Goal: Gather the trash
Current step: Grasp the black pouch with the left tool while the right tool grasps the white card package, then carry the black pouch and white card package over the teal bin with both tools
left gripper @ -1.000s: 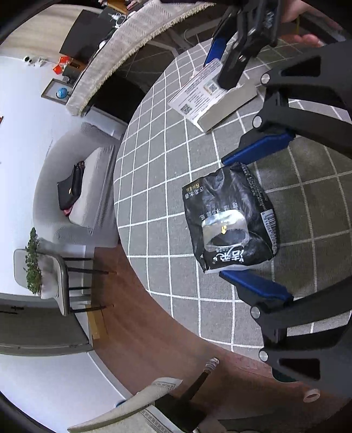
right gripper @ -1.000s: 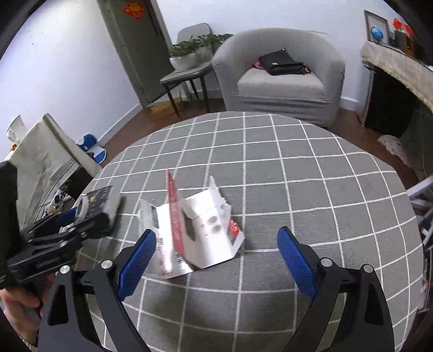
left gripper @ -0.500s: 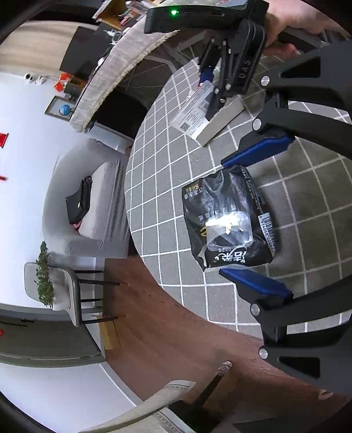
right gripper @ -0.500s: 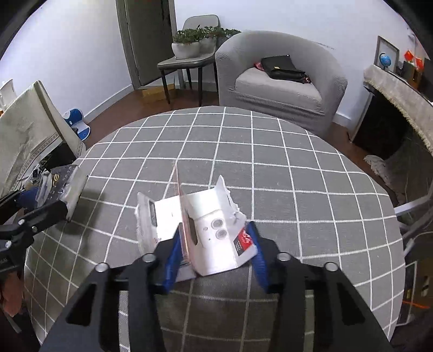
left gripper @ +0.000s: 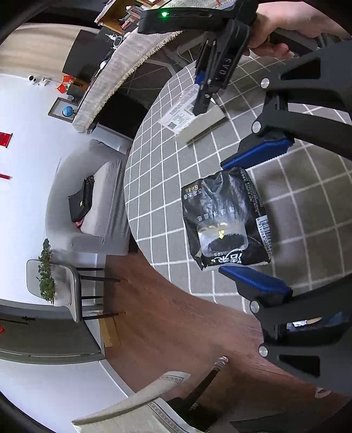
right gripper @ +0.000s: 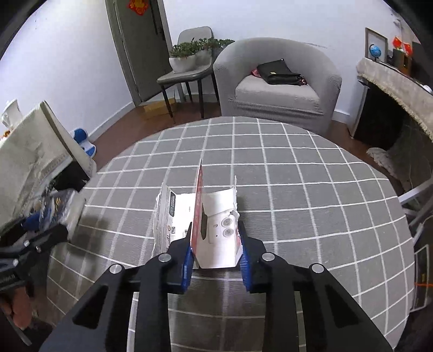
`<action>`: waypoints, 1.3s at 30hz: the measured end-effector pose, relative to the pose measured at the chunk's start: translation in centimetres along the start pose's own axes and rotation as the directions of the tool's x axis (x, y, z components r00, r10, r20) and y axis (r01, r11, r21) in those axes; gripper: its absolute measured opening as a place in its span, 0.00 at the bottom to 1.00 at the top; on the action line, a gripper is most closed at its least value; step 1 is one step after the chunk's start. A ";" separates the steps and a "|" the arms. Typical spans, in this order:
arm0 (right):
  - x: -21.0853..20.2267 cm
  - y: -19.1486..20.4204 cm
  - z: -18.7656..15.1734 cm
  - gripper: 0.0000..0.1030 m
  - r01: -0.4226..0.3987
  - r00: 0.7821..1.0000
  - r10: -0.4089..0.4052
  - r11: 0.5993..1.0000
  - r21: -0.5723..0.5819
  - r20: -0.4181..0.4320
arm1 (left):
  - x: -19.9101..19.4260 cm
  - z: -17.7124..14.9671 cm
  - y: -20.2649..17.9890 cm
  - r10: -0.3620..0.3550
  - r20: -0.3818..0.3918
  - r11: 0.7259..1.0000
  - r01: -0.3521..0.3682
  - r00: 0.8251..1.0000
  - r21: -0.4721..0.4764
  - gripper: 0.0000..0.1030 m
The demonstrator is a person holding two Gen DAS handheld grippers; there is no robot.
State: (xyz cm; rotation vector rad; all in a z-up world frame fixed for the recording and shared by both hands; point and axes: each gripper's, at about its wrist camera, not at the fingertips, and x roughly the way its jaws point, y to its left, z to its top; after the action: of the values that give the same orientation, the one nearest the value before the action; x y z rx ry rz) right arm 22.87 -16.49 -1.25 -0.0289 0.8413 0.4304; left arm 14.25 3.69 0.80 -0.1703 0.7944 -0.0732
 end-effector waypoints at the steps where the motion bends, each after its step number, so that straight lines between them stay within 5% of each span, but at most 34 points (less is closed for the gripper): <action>1: -0.3 0.4 0.0 0.28 -0.012 1.000 0.012 1.000 0.000 0.007 | -0.4 -0.2 0.3 0.000 0.002 1.000 0.000 1.000 -0.005 0.70; 22: -0.3 13.4 -1.0 0.28 -0.174 0.985 0.175 0.974 -0.145 -0.007 | -6.8 -3.4 8.6 0.139 0.037 0.989 -0.137 0.990 -0.060 0.70; 39: 1.3 21.9 -0.9 0.28 -0.281 0.959 0.279 0.931 -0.233 -0.044 | -4.8 -8.2 16.7 0.206 -0.103 0.968 -0.218 0.973 -0.126 0.69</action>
State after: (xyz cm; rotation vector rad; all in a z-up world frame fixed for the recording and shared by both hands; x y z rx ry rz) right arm 14.62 3.84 0.30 -0.1335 0.8030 0.8004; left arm 5.04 19.66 -4.50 -0.2121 0.9036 0.1777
